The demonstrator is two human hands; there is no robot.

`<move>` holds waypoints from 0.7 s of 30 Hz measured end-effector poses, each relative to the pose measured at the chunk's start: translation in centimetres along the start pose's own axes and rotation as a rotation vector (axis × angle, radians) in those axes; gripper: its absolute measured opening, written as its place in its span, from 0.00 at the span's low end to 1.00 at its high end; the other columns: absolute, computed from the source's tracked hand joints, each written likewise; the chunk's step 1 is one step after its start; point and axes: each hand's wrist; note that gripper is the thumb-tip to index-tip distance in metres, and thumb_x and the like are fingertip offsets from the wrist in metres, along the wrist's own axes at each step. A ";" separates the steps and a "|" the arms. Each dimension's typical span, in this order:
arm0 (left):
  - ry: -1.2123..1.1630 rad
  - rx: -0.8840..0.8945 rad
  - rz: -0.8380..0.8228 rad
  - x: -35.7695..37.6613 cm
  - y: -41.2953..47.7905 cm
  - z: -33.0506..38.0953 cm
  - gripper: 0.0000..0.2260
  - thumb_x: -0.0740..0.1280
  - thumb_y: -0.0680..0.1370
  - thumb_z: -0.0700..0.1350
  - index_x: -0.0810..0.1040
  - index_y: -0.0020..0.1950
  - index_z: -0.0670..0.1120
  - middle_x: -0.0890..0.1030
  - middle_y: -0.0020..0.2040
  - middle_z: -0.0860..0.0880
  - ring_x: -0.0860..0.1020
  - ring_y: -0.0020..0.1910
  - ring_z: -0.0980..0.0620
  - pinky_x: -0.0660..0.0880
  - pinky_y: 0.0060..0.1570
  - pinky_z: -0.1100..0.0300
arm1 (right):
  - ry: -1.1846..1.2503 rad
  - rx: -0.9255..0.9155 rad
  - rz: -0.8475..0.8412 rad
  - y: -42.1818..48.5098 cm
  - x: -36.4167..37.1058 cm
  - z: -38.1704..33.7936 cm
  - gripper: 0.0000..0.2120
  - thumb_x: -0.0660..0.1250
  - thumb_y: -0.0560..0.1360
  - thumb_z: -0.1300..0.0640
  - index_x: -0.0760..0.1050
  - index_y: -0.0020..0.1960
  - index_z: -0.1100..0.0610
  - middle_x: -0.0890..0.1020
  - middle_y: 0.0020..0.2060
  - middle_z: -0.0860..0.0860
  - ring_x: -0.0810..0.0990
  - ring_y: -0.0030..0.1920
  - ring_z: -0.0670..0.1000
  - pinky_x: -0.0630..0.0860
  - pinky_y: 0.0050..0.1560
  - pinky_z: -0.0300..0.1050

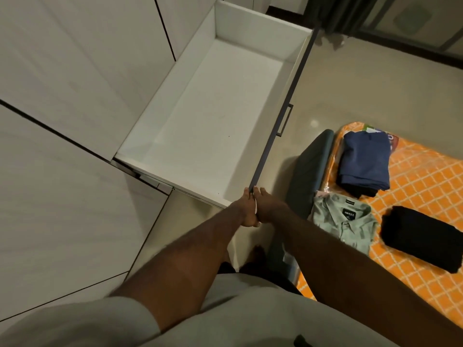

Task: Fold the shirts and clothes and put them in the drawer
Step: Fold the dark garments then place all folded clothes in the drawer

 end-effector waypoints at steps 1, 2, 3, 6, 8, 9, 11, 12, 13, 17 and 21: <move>0.017 -0.012 0.010 -0.1 -0.2 0.5 0.40 0.65 0.82 0.55 0.44 0.83 0.44 0.48 0.83 0.40 0.44 0.82 0.39 0.40 0.79 0.49 | 0.003 -0.003 -0.006 -0.2 -0.1 0.4 0.57 0.79 0.70 0.50 0.42 0.83 0.49 0.52 0.83 0.55 0.59 0.80 0.60 0.69 0.73 0.63; 0.025 -0.029 0.025 -0.1 -0.3 0.8 0.40 0.65 0.82 0.56 0.44 0.83 0.44 0.49 0.83 0.40 0.45 0.82 0.39 0.40 0.79 0.49 | -0.003 -0.006 -0.018 -0.4 -0.1 0.8 0.56 0.79 0.70 0.50 0.43 0.83 0.48 0.54 0.83 0.55 0.60 0.80 0.60 0.70 0.72 0.63; 0.020 -0.054 0.035 0.0 -0.4 1.0 0.41 0.66 0.82 0.56 0.43 0.83 0.43 0.48 0.83 0.39 0.46 0.82 0.39 0.42 0.79 0.49 | 0.004 0.006 -0.026 -0.9 -0.2 1.2 0.55 0.78 0.71 0.50 0.43 0.83 0.48 0.55 0.82 0.55 0.61 0.79 0.60 0.70 0.71 0.63; 0.016 -0.159 0.027 0.7 -0.2 2.0 0.38 0.68 0.80 0.57 0.54 0.82 0.43 0.45 0.83 0.39 0.50 0.81 0.37 0.53 0.80 0.46 | 0.101 0.060 -0.029 -1.9 0.1 2.5 0.51 0.75 0.74 0.52 0.44 0.84 0.47 0.56 0.82 0.55 0.62 0.79 0.61 0.71 0.72 0.61; 0.016 -0.230 0.056 1.3 0.1 3.2 0.30 0.68 0.80 0.57 0.66 0.77 0.44 0.41 0.82 0.38 0.50 0.81 0.35 0.61 0.77 0.44 | 0.173 0.072 -0.021 -2.2 0.4 3.7 0.48 0.74 0.76 0.53 0.44 0.84 0.47 0.56 0.82 0.56 0.60 0.80 0.61 0.69 0.74 0.60; 0.019 -0.250 0.079 1.7 0.2 4.0 0.27 0.68 0.81 0.56 0.69 0.75 0.44 0.40 0.82 0.37 0.49 0.81 0.33 0.63 0.75 0.42 | 0.216 0.087 -0.013 -2.5 0.7 4.4 0.47 0.73 0.77 0.53 0.45 0.84 0.48 0.56 0.82 0.56 0.60 0.80 0.60 0.68 0.75 0.60; 0.051 -0.242 0.088 2.2 0.2 5.7 0.25 0.66 0.81 0.54 0.68 0.75 0.45 0.44 0.82 0.37 0.49 0.80 0.30 0.65 0.73 0.39 | 0.334 0.133 0.010 -3.3 0.9 6.0 0.45 0.72 0.77 0.54 0.47 0.84 0.49 0.57 0.82 0.56 0.60 0.80 0.60 0.66 0.76 0.58; 0.060 -0.210 0.075 2.5 0.4 6.5 0.25 0.66 0.81 0.53 0.68 0.76 0.45 0.49 0.82 0.37 0.52 0.79 0.30 0.65 0.73 0.38 | 0.394 0.150 0.016 -3.8 1.1 6.8 0.42 0.70 0.78 0.55 0.50 0.84 0.51 0.59 0.81 0.56 0.63 0.79 0.60 0.67 0.75 0.56; 0.047 -0.163 0.064 2.7 0.5 7.3 0.24 0.66 0.81 0.51 0.68 0.76 0.45 0.57 0.81 0.38 0.59 0.78 0.32 0.66 0.73 0.40 | 0.438 0.160 0.030 -4.3 1.4 7.6 0.37 0.68 0.79 0.54 0.54 0.83 0.53 0.63 0.80 0.57 0.66 0.77 0.60 0.69 0.74 0.54; -0.020 -0.006 -0.034 3.7 1.3 10.1 0.16 0.66 0.82 0.45 0.75 0.68 0.42 0.78 0.65 0.41 0.78 0.61 0.44 0.76 0.60 0.52 | 0.752 0.265 0.139 -5.7 4.6 12.1 0.23 0.68 0.79 0.52 0.71 0.72 0.59 0.76 0.68 0.56 0.77 0.65 0.59 0.75 0.64 0.51; 0.093 0.074 -0.098 4.4 2.0 12.6 0.18 0.64 0.83 0.47 0.75 0.71 0.39 0.77 0.69 0.39 0.75 0.67 0.40 0.72 0.63 0.52 | 1.608 0.496 0.165 -9.5 7.7 14.8 0.01 0.65 0.79 0.58 0.75 0.49 0.53 0.78 0.42 0.51 0.78 0.36 0.49 0.76 0.40 0.47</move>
Point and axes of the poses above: each hand's wrist, its own y-axis towards the middle knuckle, its own x-axis out of the palm, z = x × y
